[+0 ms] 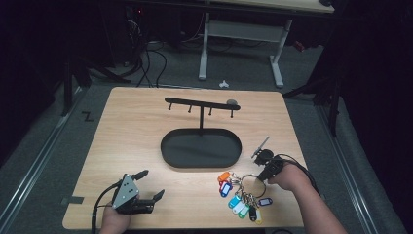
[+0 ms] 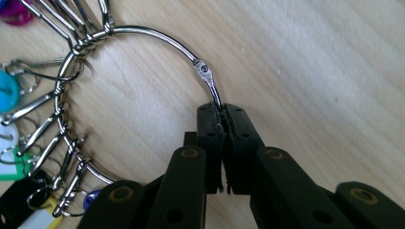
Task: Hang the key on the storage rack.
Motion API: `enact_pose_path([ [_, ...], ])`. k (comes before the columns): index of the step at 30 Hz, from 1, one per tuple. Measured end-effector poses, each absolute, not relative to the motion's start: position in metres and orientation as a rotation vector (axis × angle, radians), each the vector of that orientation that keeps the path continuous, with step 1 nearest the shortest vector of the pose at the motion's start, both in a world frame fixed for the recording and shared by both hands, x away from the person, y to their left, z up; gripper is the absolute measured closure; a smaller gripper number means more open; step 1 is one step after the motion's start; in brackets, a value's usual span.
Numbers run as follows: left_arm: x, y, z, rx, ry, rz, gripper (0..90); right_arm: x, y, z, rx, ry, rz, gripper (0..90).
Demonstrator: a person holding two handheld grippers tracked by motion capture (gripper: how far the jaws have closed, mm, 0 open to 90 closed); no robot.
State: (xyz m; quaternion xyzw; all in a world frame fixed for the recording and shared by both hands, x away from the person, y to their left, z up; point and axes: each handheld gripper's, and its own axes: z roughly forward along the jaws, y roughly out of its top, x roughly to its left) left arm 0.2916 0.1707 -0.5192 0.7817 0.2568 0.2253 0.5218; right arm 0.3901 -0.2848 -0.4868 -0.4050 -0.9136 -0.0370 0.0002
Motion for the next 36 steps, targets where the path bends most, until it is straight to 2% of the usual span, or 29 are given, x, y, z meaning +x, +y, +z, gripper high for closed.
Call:
enact_pose_path([
  [8, 0.291, 0.17, -0.52, 1.878, 0.611, 0.536, 15.0, 0.38, -0.298, -0.487, -1.302, -2.852, -0.184, 85.8],
  [11, 0.291, 0.169, -0.52, 1.881, 0.611, 0.536, 15.0, 0.38, -0.295, -0.487, -1.291, -2.872, -0.199, 81.0],
  [14, 0.292, 0.169, -0.52, 1.88, 0.614, 0.536, 15.0, 0.381, -0.293, -0.487, -1.26, -2.909, -0.168, 85.3],
  [22, 0.292, 0.17, -0.52, 1.878, 0.615, 0.537, 15.0, 0.378, -0.291, -0.487, -1.265, -2.933, -0.172, 86.5],
  [36, 0.292, 0.17, -0.52, 1.877, 0.619, 0.536, 15.0, 0.367, -0.305, -0.464, -1.385, -2.901, -0.576, 87.5],
])
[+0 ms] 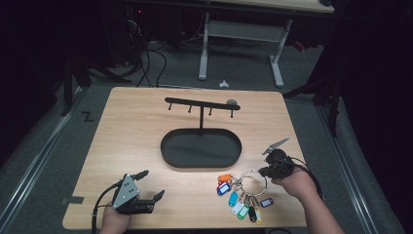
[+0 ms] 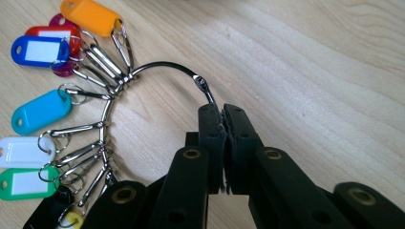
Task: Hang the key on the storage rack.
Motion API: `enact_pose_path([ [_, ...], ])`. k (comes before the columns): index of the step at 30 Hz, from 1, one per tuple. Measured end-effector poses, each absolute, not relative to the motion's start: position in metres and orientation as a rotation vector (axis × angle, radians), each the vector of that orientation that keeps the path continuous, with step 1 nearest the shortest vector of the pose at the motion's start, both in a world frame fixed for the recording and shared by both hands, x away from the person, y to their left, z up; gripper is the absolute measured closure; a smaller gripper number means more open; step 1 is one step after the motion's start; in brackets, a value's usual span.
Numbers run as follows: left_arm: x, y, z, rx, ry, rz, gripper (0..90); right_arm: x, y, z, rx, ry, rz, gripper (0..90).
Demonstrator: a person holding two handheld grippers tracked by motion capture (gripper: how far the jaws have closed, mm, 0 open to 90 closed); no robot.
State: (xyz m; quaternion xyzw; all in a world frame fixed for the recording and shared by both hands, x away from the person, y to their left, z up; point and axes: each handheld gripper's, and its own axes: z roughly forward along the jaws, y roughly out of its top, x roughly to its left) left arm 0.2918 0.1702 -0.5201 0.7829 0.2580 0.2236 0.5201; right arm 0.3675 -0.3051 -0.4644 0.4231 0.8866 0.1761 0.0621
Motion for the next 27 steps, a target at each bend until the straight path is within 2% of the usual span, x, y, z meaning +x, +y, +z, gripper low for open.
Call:
enact_pose_path([
  [27, 0.292, 0.171, -0.52, 1.871, 0.621, 0.535, 14.9, 0.361, -0.29, -0.403, 1.181, 2.504, 0.866, 87.5],
])
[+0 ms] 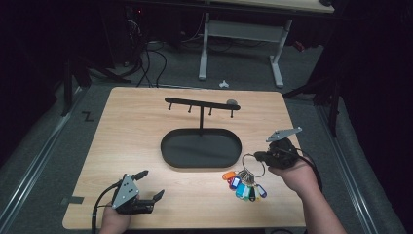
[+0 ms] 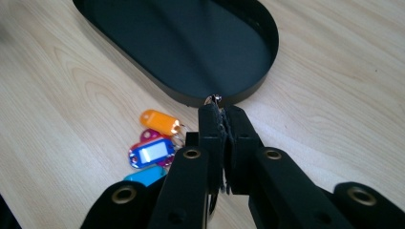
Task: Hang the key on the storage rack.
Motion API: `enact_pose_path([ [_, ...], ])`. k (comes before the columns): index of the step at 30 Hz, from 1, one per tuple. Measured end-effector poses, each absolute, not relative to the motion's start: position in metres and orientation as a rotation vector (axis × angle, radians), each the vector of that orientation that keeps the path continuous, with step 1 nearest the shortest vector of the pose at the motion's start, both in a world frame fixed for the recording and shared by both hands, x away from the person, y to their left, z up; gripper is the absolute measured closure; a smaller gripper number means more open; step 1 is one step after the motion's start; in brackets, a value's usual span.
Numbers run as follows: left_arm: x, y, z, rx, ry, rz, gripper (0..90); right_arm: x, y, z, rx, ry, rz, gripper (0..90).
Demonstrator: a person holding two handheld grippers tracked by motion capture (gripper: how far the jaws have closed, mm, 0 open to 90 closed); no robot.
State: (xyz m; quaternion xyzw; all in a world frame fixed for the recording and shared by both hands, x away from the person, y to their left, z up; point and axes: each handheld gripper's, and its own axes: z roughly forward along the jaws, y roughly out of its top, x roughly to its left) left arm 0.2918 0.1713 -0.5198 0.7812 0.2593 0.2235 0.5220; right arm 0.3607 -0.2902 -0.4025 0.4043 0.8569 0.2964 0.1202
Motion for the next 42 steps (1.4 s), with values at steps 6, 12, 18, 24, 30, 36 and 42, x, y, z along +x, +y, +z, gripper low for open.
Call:
enact_pose_path([
  [6, 0.292, 0.171, -0.52, 1.871, 0.621, 0.535, 15.0, 0.36, -0.289, -0.391, 1.166, 2.477, 0.918, 87.5],
  [12, 0.292, 0.171, -0.52, 1.871, 0.621, 0.535, 15.0, 0.361, -0.287, -0.379, 1.146, 2.464, 0.94, 87.6],
  [18, 0.292, 0.171, -0.52, 1.871, 0.622, 0.535, 15.0, 0.361, -0.285, -0.361, 1.115, 2.447, 0.969, 87.5],
  [24, 0.292, 0.171, -0.52, 1.871, 0.62, 0.534, 15.0, 0.362, -0.283, -0.35, 1.098, 2.439, 0.978, 87.6],
  [30, 0.292, 0.172, -0.52, 1.872, 0.62, 0.534, 15.0, 0.366, -0.28, -0.335, 1.088, 2.422, 0.989, 87.6],
  [36, 0.292, 0.172, -0.519, 1.873, 0.619, 0.533, 15.0, 0.369, -0.276, -0.326, 1.073, 2.419, 0.99, 87.6],
  [42, 0.292, 0.171, -0.52, 1.872, 0.619, 0.532, 15.0, 0.372, -0.27, -0.318, 1.061, 2.422, 0.982, 87.6],
])
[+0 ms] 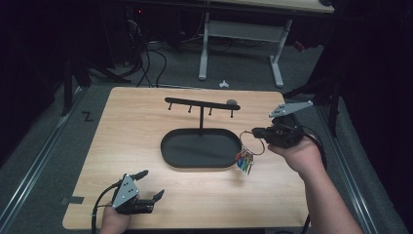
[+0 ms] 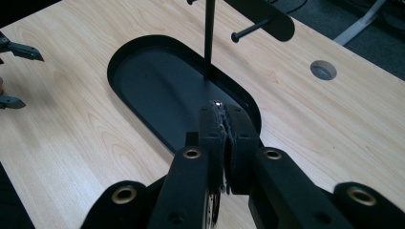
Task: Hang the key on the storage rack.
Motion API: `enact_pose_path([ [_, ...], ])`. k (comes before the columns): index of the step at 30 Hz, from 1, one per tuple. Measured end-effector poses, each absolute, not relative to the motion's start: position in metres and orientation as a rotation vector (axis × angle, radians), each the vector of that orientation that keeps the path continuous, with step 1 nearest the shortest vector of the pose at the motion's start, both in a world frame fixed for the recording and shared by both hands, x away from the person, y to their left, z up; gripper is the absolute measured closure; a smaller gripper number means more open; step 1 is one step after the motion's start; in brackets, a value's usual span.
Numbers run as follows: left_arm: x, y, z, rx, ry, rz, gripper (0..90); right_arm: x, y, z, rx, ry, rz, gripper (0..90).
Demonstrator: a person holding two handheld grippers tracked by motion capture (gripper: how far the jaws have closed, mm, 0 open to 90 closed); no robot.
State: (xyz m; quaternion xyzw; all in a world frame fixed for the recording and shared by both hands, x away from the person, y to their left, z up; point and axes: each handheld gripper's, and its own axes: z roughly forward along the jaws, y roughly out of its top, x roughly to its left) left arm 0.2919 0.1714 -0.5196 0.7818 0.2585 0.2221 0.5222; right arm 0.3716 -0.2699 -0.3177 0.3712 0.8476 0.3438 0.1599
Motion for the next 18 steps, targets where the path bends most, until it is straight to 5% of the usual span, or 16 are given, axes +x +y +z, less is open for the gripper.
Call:
enact_pose_path([
  [18, 0.285, 0.184, -0.519, 1.865, 0.644, 0.54, 15.0, 0.398, -0.243, -0.305, 1.016, 2.425, 0.988, 87.7],
])
